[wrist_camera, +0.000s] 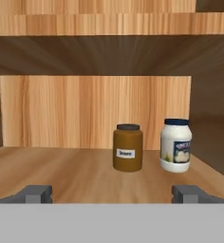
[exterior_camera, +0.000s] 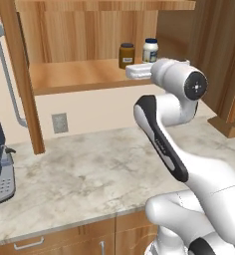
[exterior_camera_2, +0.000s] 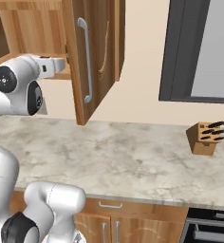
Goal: Collect the turmeric, mayonnaise, and shaker from the cabinet and place them next to the stove.
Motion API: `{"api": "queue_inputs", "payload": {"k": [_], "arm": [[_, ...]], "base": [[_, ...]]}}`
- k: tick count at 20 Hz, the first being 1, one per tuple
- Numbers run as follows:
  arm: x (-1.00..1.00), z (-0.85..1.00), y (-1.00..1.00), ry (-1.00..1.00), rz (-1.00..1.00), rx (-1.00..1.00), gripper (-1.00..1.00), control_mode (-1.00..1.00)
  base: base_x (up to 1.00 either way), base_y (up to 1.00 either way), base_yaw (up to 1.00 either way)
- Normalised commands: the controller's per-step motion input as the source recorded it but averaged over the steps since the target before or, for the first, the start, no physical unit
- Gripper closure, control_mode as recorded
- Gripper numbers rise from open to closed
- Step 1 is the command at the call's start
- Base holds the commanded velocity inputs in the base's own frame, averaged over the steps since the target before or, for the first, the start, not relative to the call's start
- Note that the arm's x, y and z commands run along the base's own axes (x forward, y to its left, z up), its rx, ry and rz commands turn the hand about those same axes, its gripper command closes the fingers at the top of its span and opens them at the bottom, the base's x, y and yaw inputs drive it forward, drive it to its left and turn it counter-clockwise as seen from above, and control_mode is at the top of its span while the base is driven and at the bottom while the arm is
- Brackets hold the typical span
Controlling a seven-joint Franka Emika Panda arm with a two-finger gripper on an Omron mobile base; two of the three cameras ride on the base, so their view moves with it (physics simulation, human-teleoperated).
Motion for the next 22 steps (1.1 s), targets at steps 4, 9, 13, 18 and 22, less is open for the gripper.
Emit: {"api": "queue_inputs", "payload": {"k": [4,9,13,18,22], "arm": [[0.16,-0.05,-0.08,-0.02,0.0,0.0,-1.0,-1.0],[0.47,-0.01,-0.09,0.04,0.0,0.0,-1.0,-1.0],[0.45,0.0,-0.01,0.06,0.0,0.0,-1.0,-1.0],[0.46,0.01,0.0,0.05,0.0,0.0,-1.0,-1.0],[0.43,0.11,0.0,0.06,0.0,0.0,-1.0,-1.0]], "base": [[0.0,0.0,0.0],[0.0,0.0,0.0],[0.0,0.0,0.0],[0.0,0.0,0.0],[0.0,0.0,0.0]]}}
